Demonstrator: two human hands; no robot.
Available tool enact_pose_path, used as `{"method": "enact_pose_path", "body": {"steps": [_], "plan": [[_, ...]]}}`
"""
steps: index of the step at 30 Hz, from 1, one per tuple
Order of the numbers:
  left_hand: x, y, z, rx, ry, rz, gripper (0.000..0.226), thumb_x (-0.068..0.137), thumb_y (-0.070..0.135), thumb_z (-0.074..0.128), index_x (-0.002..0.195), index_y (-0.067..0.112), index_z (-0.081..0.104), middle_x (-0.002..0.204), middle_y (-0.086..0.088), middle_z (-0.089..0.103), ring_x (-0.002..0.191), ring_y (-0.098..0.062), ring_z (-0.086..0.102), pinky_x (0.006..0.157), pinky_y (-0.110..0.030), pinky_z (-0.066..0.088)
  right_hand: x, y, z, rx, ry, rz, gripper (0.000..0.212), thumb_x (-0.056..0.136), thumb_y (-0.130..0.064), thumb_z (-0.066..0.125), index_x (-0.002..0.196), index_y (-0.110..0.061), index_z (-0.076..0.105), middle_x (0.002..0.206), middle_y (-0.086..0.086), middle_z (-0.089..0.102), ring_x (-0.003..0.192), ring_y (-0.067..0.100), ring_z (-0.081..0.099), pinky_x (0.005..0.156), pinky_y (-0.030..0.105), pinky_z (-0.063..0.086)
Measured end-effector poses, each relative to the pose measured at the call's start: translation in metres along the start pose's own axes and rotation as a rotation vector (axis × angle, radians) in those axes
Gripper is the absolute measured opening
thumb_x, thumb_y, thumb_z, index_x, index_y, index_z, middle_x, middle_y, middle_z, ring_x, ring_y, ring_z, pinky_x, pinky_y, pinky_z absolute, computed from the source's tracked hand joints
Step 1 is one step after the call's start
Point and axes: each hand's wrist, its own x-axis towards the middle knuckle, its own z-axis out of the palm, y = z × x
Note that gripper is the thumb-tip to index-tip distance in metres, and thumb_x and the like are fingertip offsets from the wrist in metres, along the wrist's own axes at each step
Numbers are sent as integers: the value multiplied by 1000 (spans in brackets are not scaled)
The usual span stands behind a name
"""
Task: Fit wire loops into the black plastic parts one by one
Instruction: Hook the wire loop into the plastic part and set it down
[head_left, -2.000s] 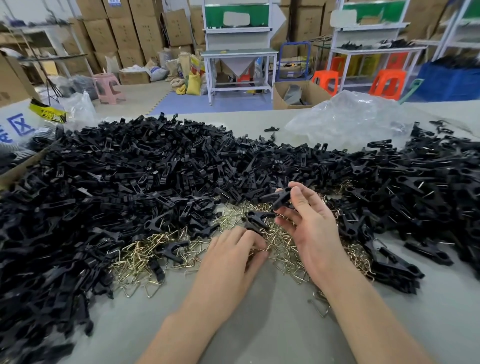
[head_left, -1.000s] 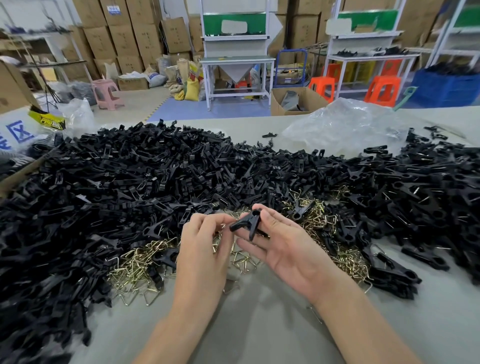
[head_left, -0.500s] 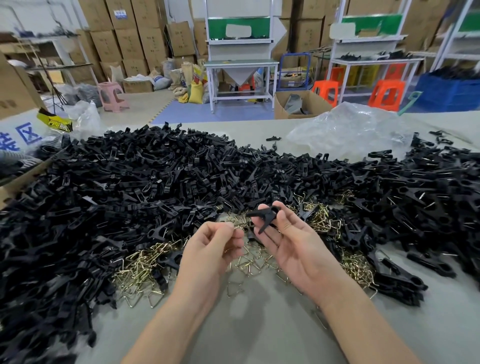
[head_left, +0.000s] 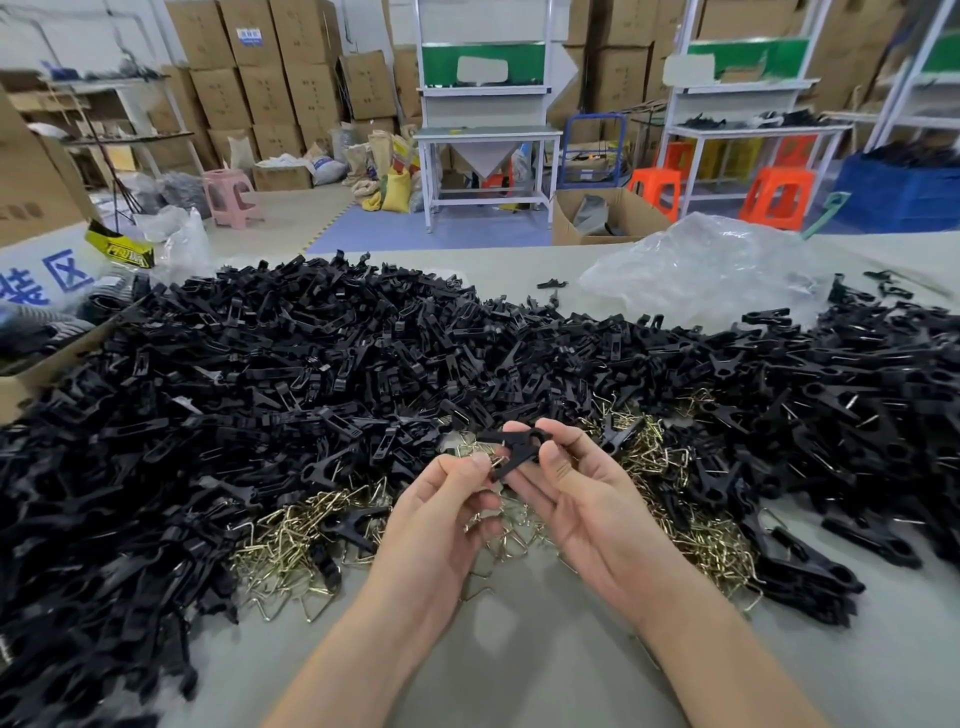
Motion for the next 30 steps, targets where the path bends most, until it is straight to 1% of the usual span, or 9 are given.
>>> {"method": "enact_pose_path", "body": {"steps": [4,6,11,15,19,23,27,30], "plan": [[0,-1,-3,-22,-35,-19,14,83,24,68,89,15,60,82,2,65,71,-11,55,70,-29,45,0,1,-1,-10,-7,7,27,88,-9,58,114,-5,57,125,17,71,112,31,70,88,33,60],[1,-1,-3,-28,-41,-28,17,82,25,68,92,14,60,82,3,65,71,-11,55,70,-30,45,0,0,-1,-9,-2,5,27,87,-9,58,114,-5,57,124,18,71,111,31,71,87,33,60],[1,-2,-3,-7,-8,-28,23,77,28,71,95,14,66,79,4,64,68,-10,56,67,-27,48,0,0,-1,-39,-3,-21,24,86,-8,58,110,-5,58,123,18,71,109,31,72,84,31,61],[1,-5,-3,-13,25,-5,23,76,27,72,92,15,63,78,4,65,66,-8,55,63,-25,48,0,1,-2,-96,-5,-48,24,85,-8,59,108,-5,58,121,16,72,108,30,72,84,29,60],[2,-8,-3,12,76,38,15,74,28,74,79,18,64,77,3,64,63,-7,55,57,-22,49,3,5,-5,-173,-17,-101,23,85,-9,59,108,-6,58,120,15,73,111,32,71,87,29,59],[1,-9,-3,54,88,47,17,70,34,77,68,23,65,69,2,59,59,-7,54,54,-22,48,5,5,-9,-164,-31,-111,20,87,-9,59,107,-7,59,121,16,72,112,32,70,88,31,59],[0,-9,-4,90,84,33,17,70,36,77,70,23,67,69,1,59,60,-8,54,57,-24,46,3,7,-9,-260,-79,-143,19,90,-10,58,109,-6,57,122,15,72,113,30,70,89,27,57],[0,-5,-4,57,10,9,14,71,33,76,77,21,73,79,-1,65,65,-9,58,57,-24,49,1,5,-7,-276,-75,-131,21,90,-12,57,110,-5,56,121,14,72,111,30,71,88,27,57]]}}
